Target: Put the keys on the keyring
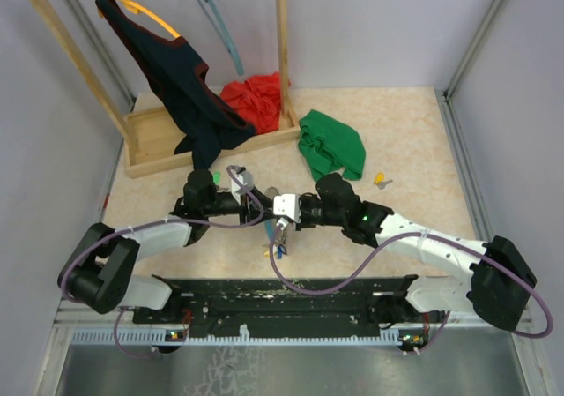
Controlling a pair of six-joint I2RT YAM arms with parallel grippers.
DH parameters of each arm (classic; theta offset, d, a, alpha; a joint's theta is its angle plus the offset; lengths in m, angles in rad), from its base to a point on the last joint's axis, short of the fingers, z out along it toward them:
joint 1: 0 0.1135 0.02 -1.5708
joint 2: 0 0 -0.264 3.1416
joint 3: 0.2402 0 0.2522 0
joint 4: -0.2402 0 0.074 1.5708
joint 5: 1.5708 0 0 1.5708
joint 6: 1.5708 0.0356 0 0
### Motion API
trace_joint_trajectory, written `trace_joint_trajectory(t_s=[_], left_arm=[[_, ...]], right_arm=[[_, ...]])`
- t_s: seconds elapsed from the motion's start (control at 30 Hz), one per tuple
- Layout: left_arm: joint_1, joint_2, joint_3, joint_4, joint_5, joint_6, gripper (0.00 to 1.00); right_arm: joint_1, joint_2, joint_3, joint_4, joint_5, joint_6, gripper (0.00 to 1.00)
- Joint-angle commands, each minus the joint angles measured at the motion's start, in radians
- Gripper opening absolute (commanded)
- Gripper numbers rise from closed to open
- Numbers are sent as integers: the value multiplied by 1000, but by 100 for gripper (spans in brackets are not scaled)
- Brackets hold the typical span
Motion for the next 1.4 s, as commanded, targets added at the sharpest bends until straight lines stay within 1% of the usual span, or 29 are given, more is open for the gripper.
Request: trace_joint_trajectory(t_s=[0.0, 0.2, 0.53, 0.6, 0.67, 0.77, 0.8, 1.0, 1.13, 1.37], left_arm=[[3, 22, 40, -4, 58, 21, 39], [1, 42, 50, -16, 96, 18, 34], [-12, 64, 70, -54, 106, 32, 28], [-16, 65, 74, -57, 105, 33, 24], [-16, 65, 78, -69, 100, 40, 19], [-15, 53, 80, -95, 79, 52, 3], [-16, 47, 78, -99, 71, 54, 1], [-14, 6, 54, -101, 15, 47, 1], [-7, -19, 41, -88, -26, 17, 1], [2, -42, 23, -25, -45, -51, 1]], right_arm=[[9, -3, 71, 51, -24, -10, 0], [9, -5, 70, 54, -22, -11, 0], [9, -12, 73, 55, -29, -8, 0], [9, -13, 73, 56, -31, -7, 0], [9, -13, 73, 53, -27, -6, 0], [9, -20, 68, 48, -19, -4, 0], [9, -26, 62, 48, -14, -2, 0], [9, -66, 9, 68, 52, 23, 0], [9, -103, -39, 89, 84, 53, 0], [8, -100, -74, 91, 63, 80, 0]])
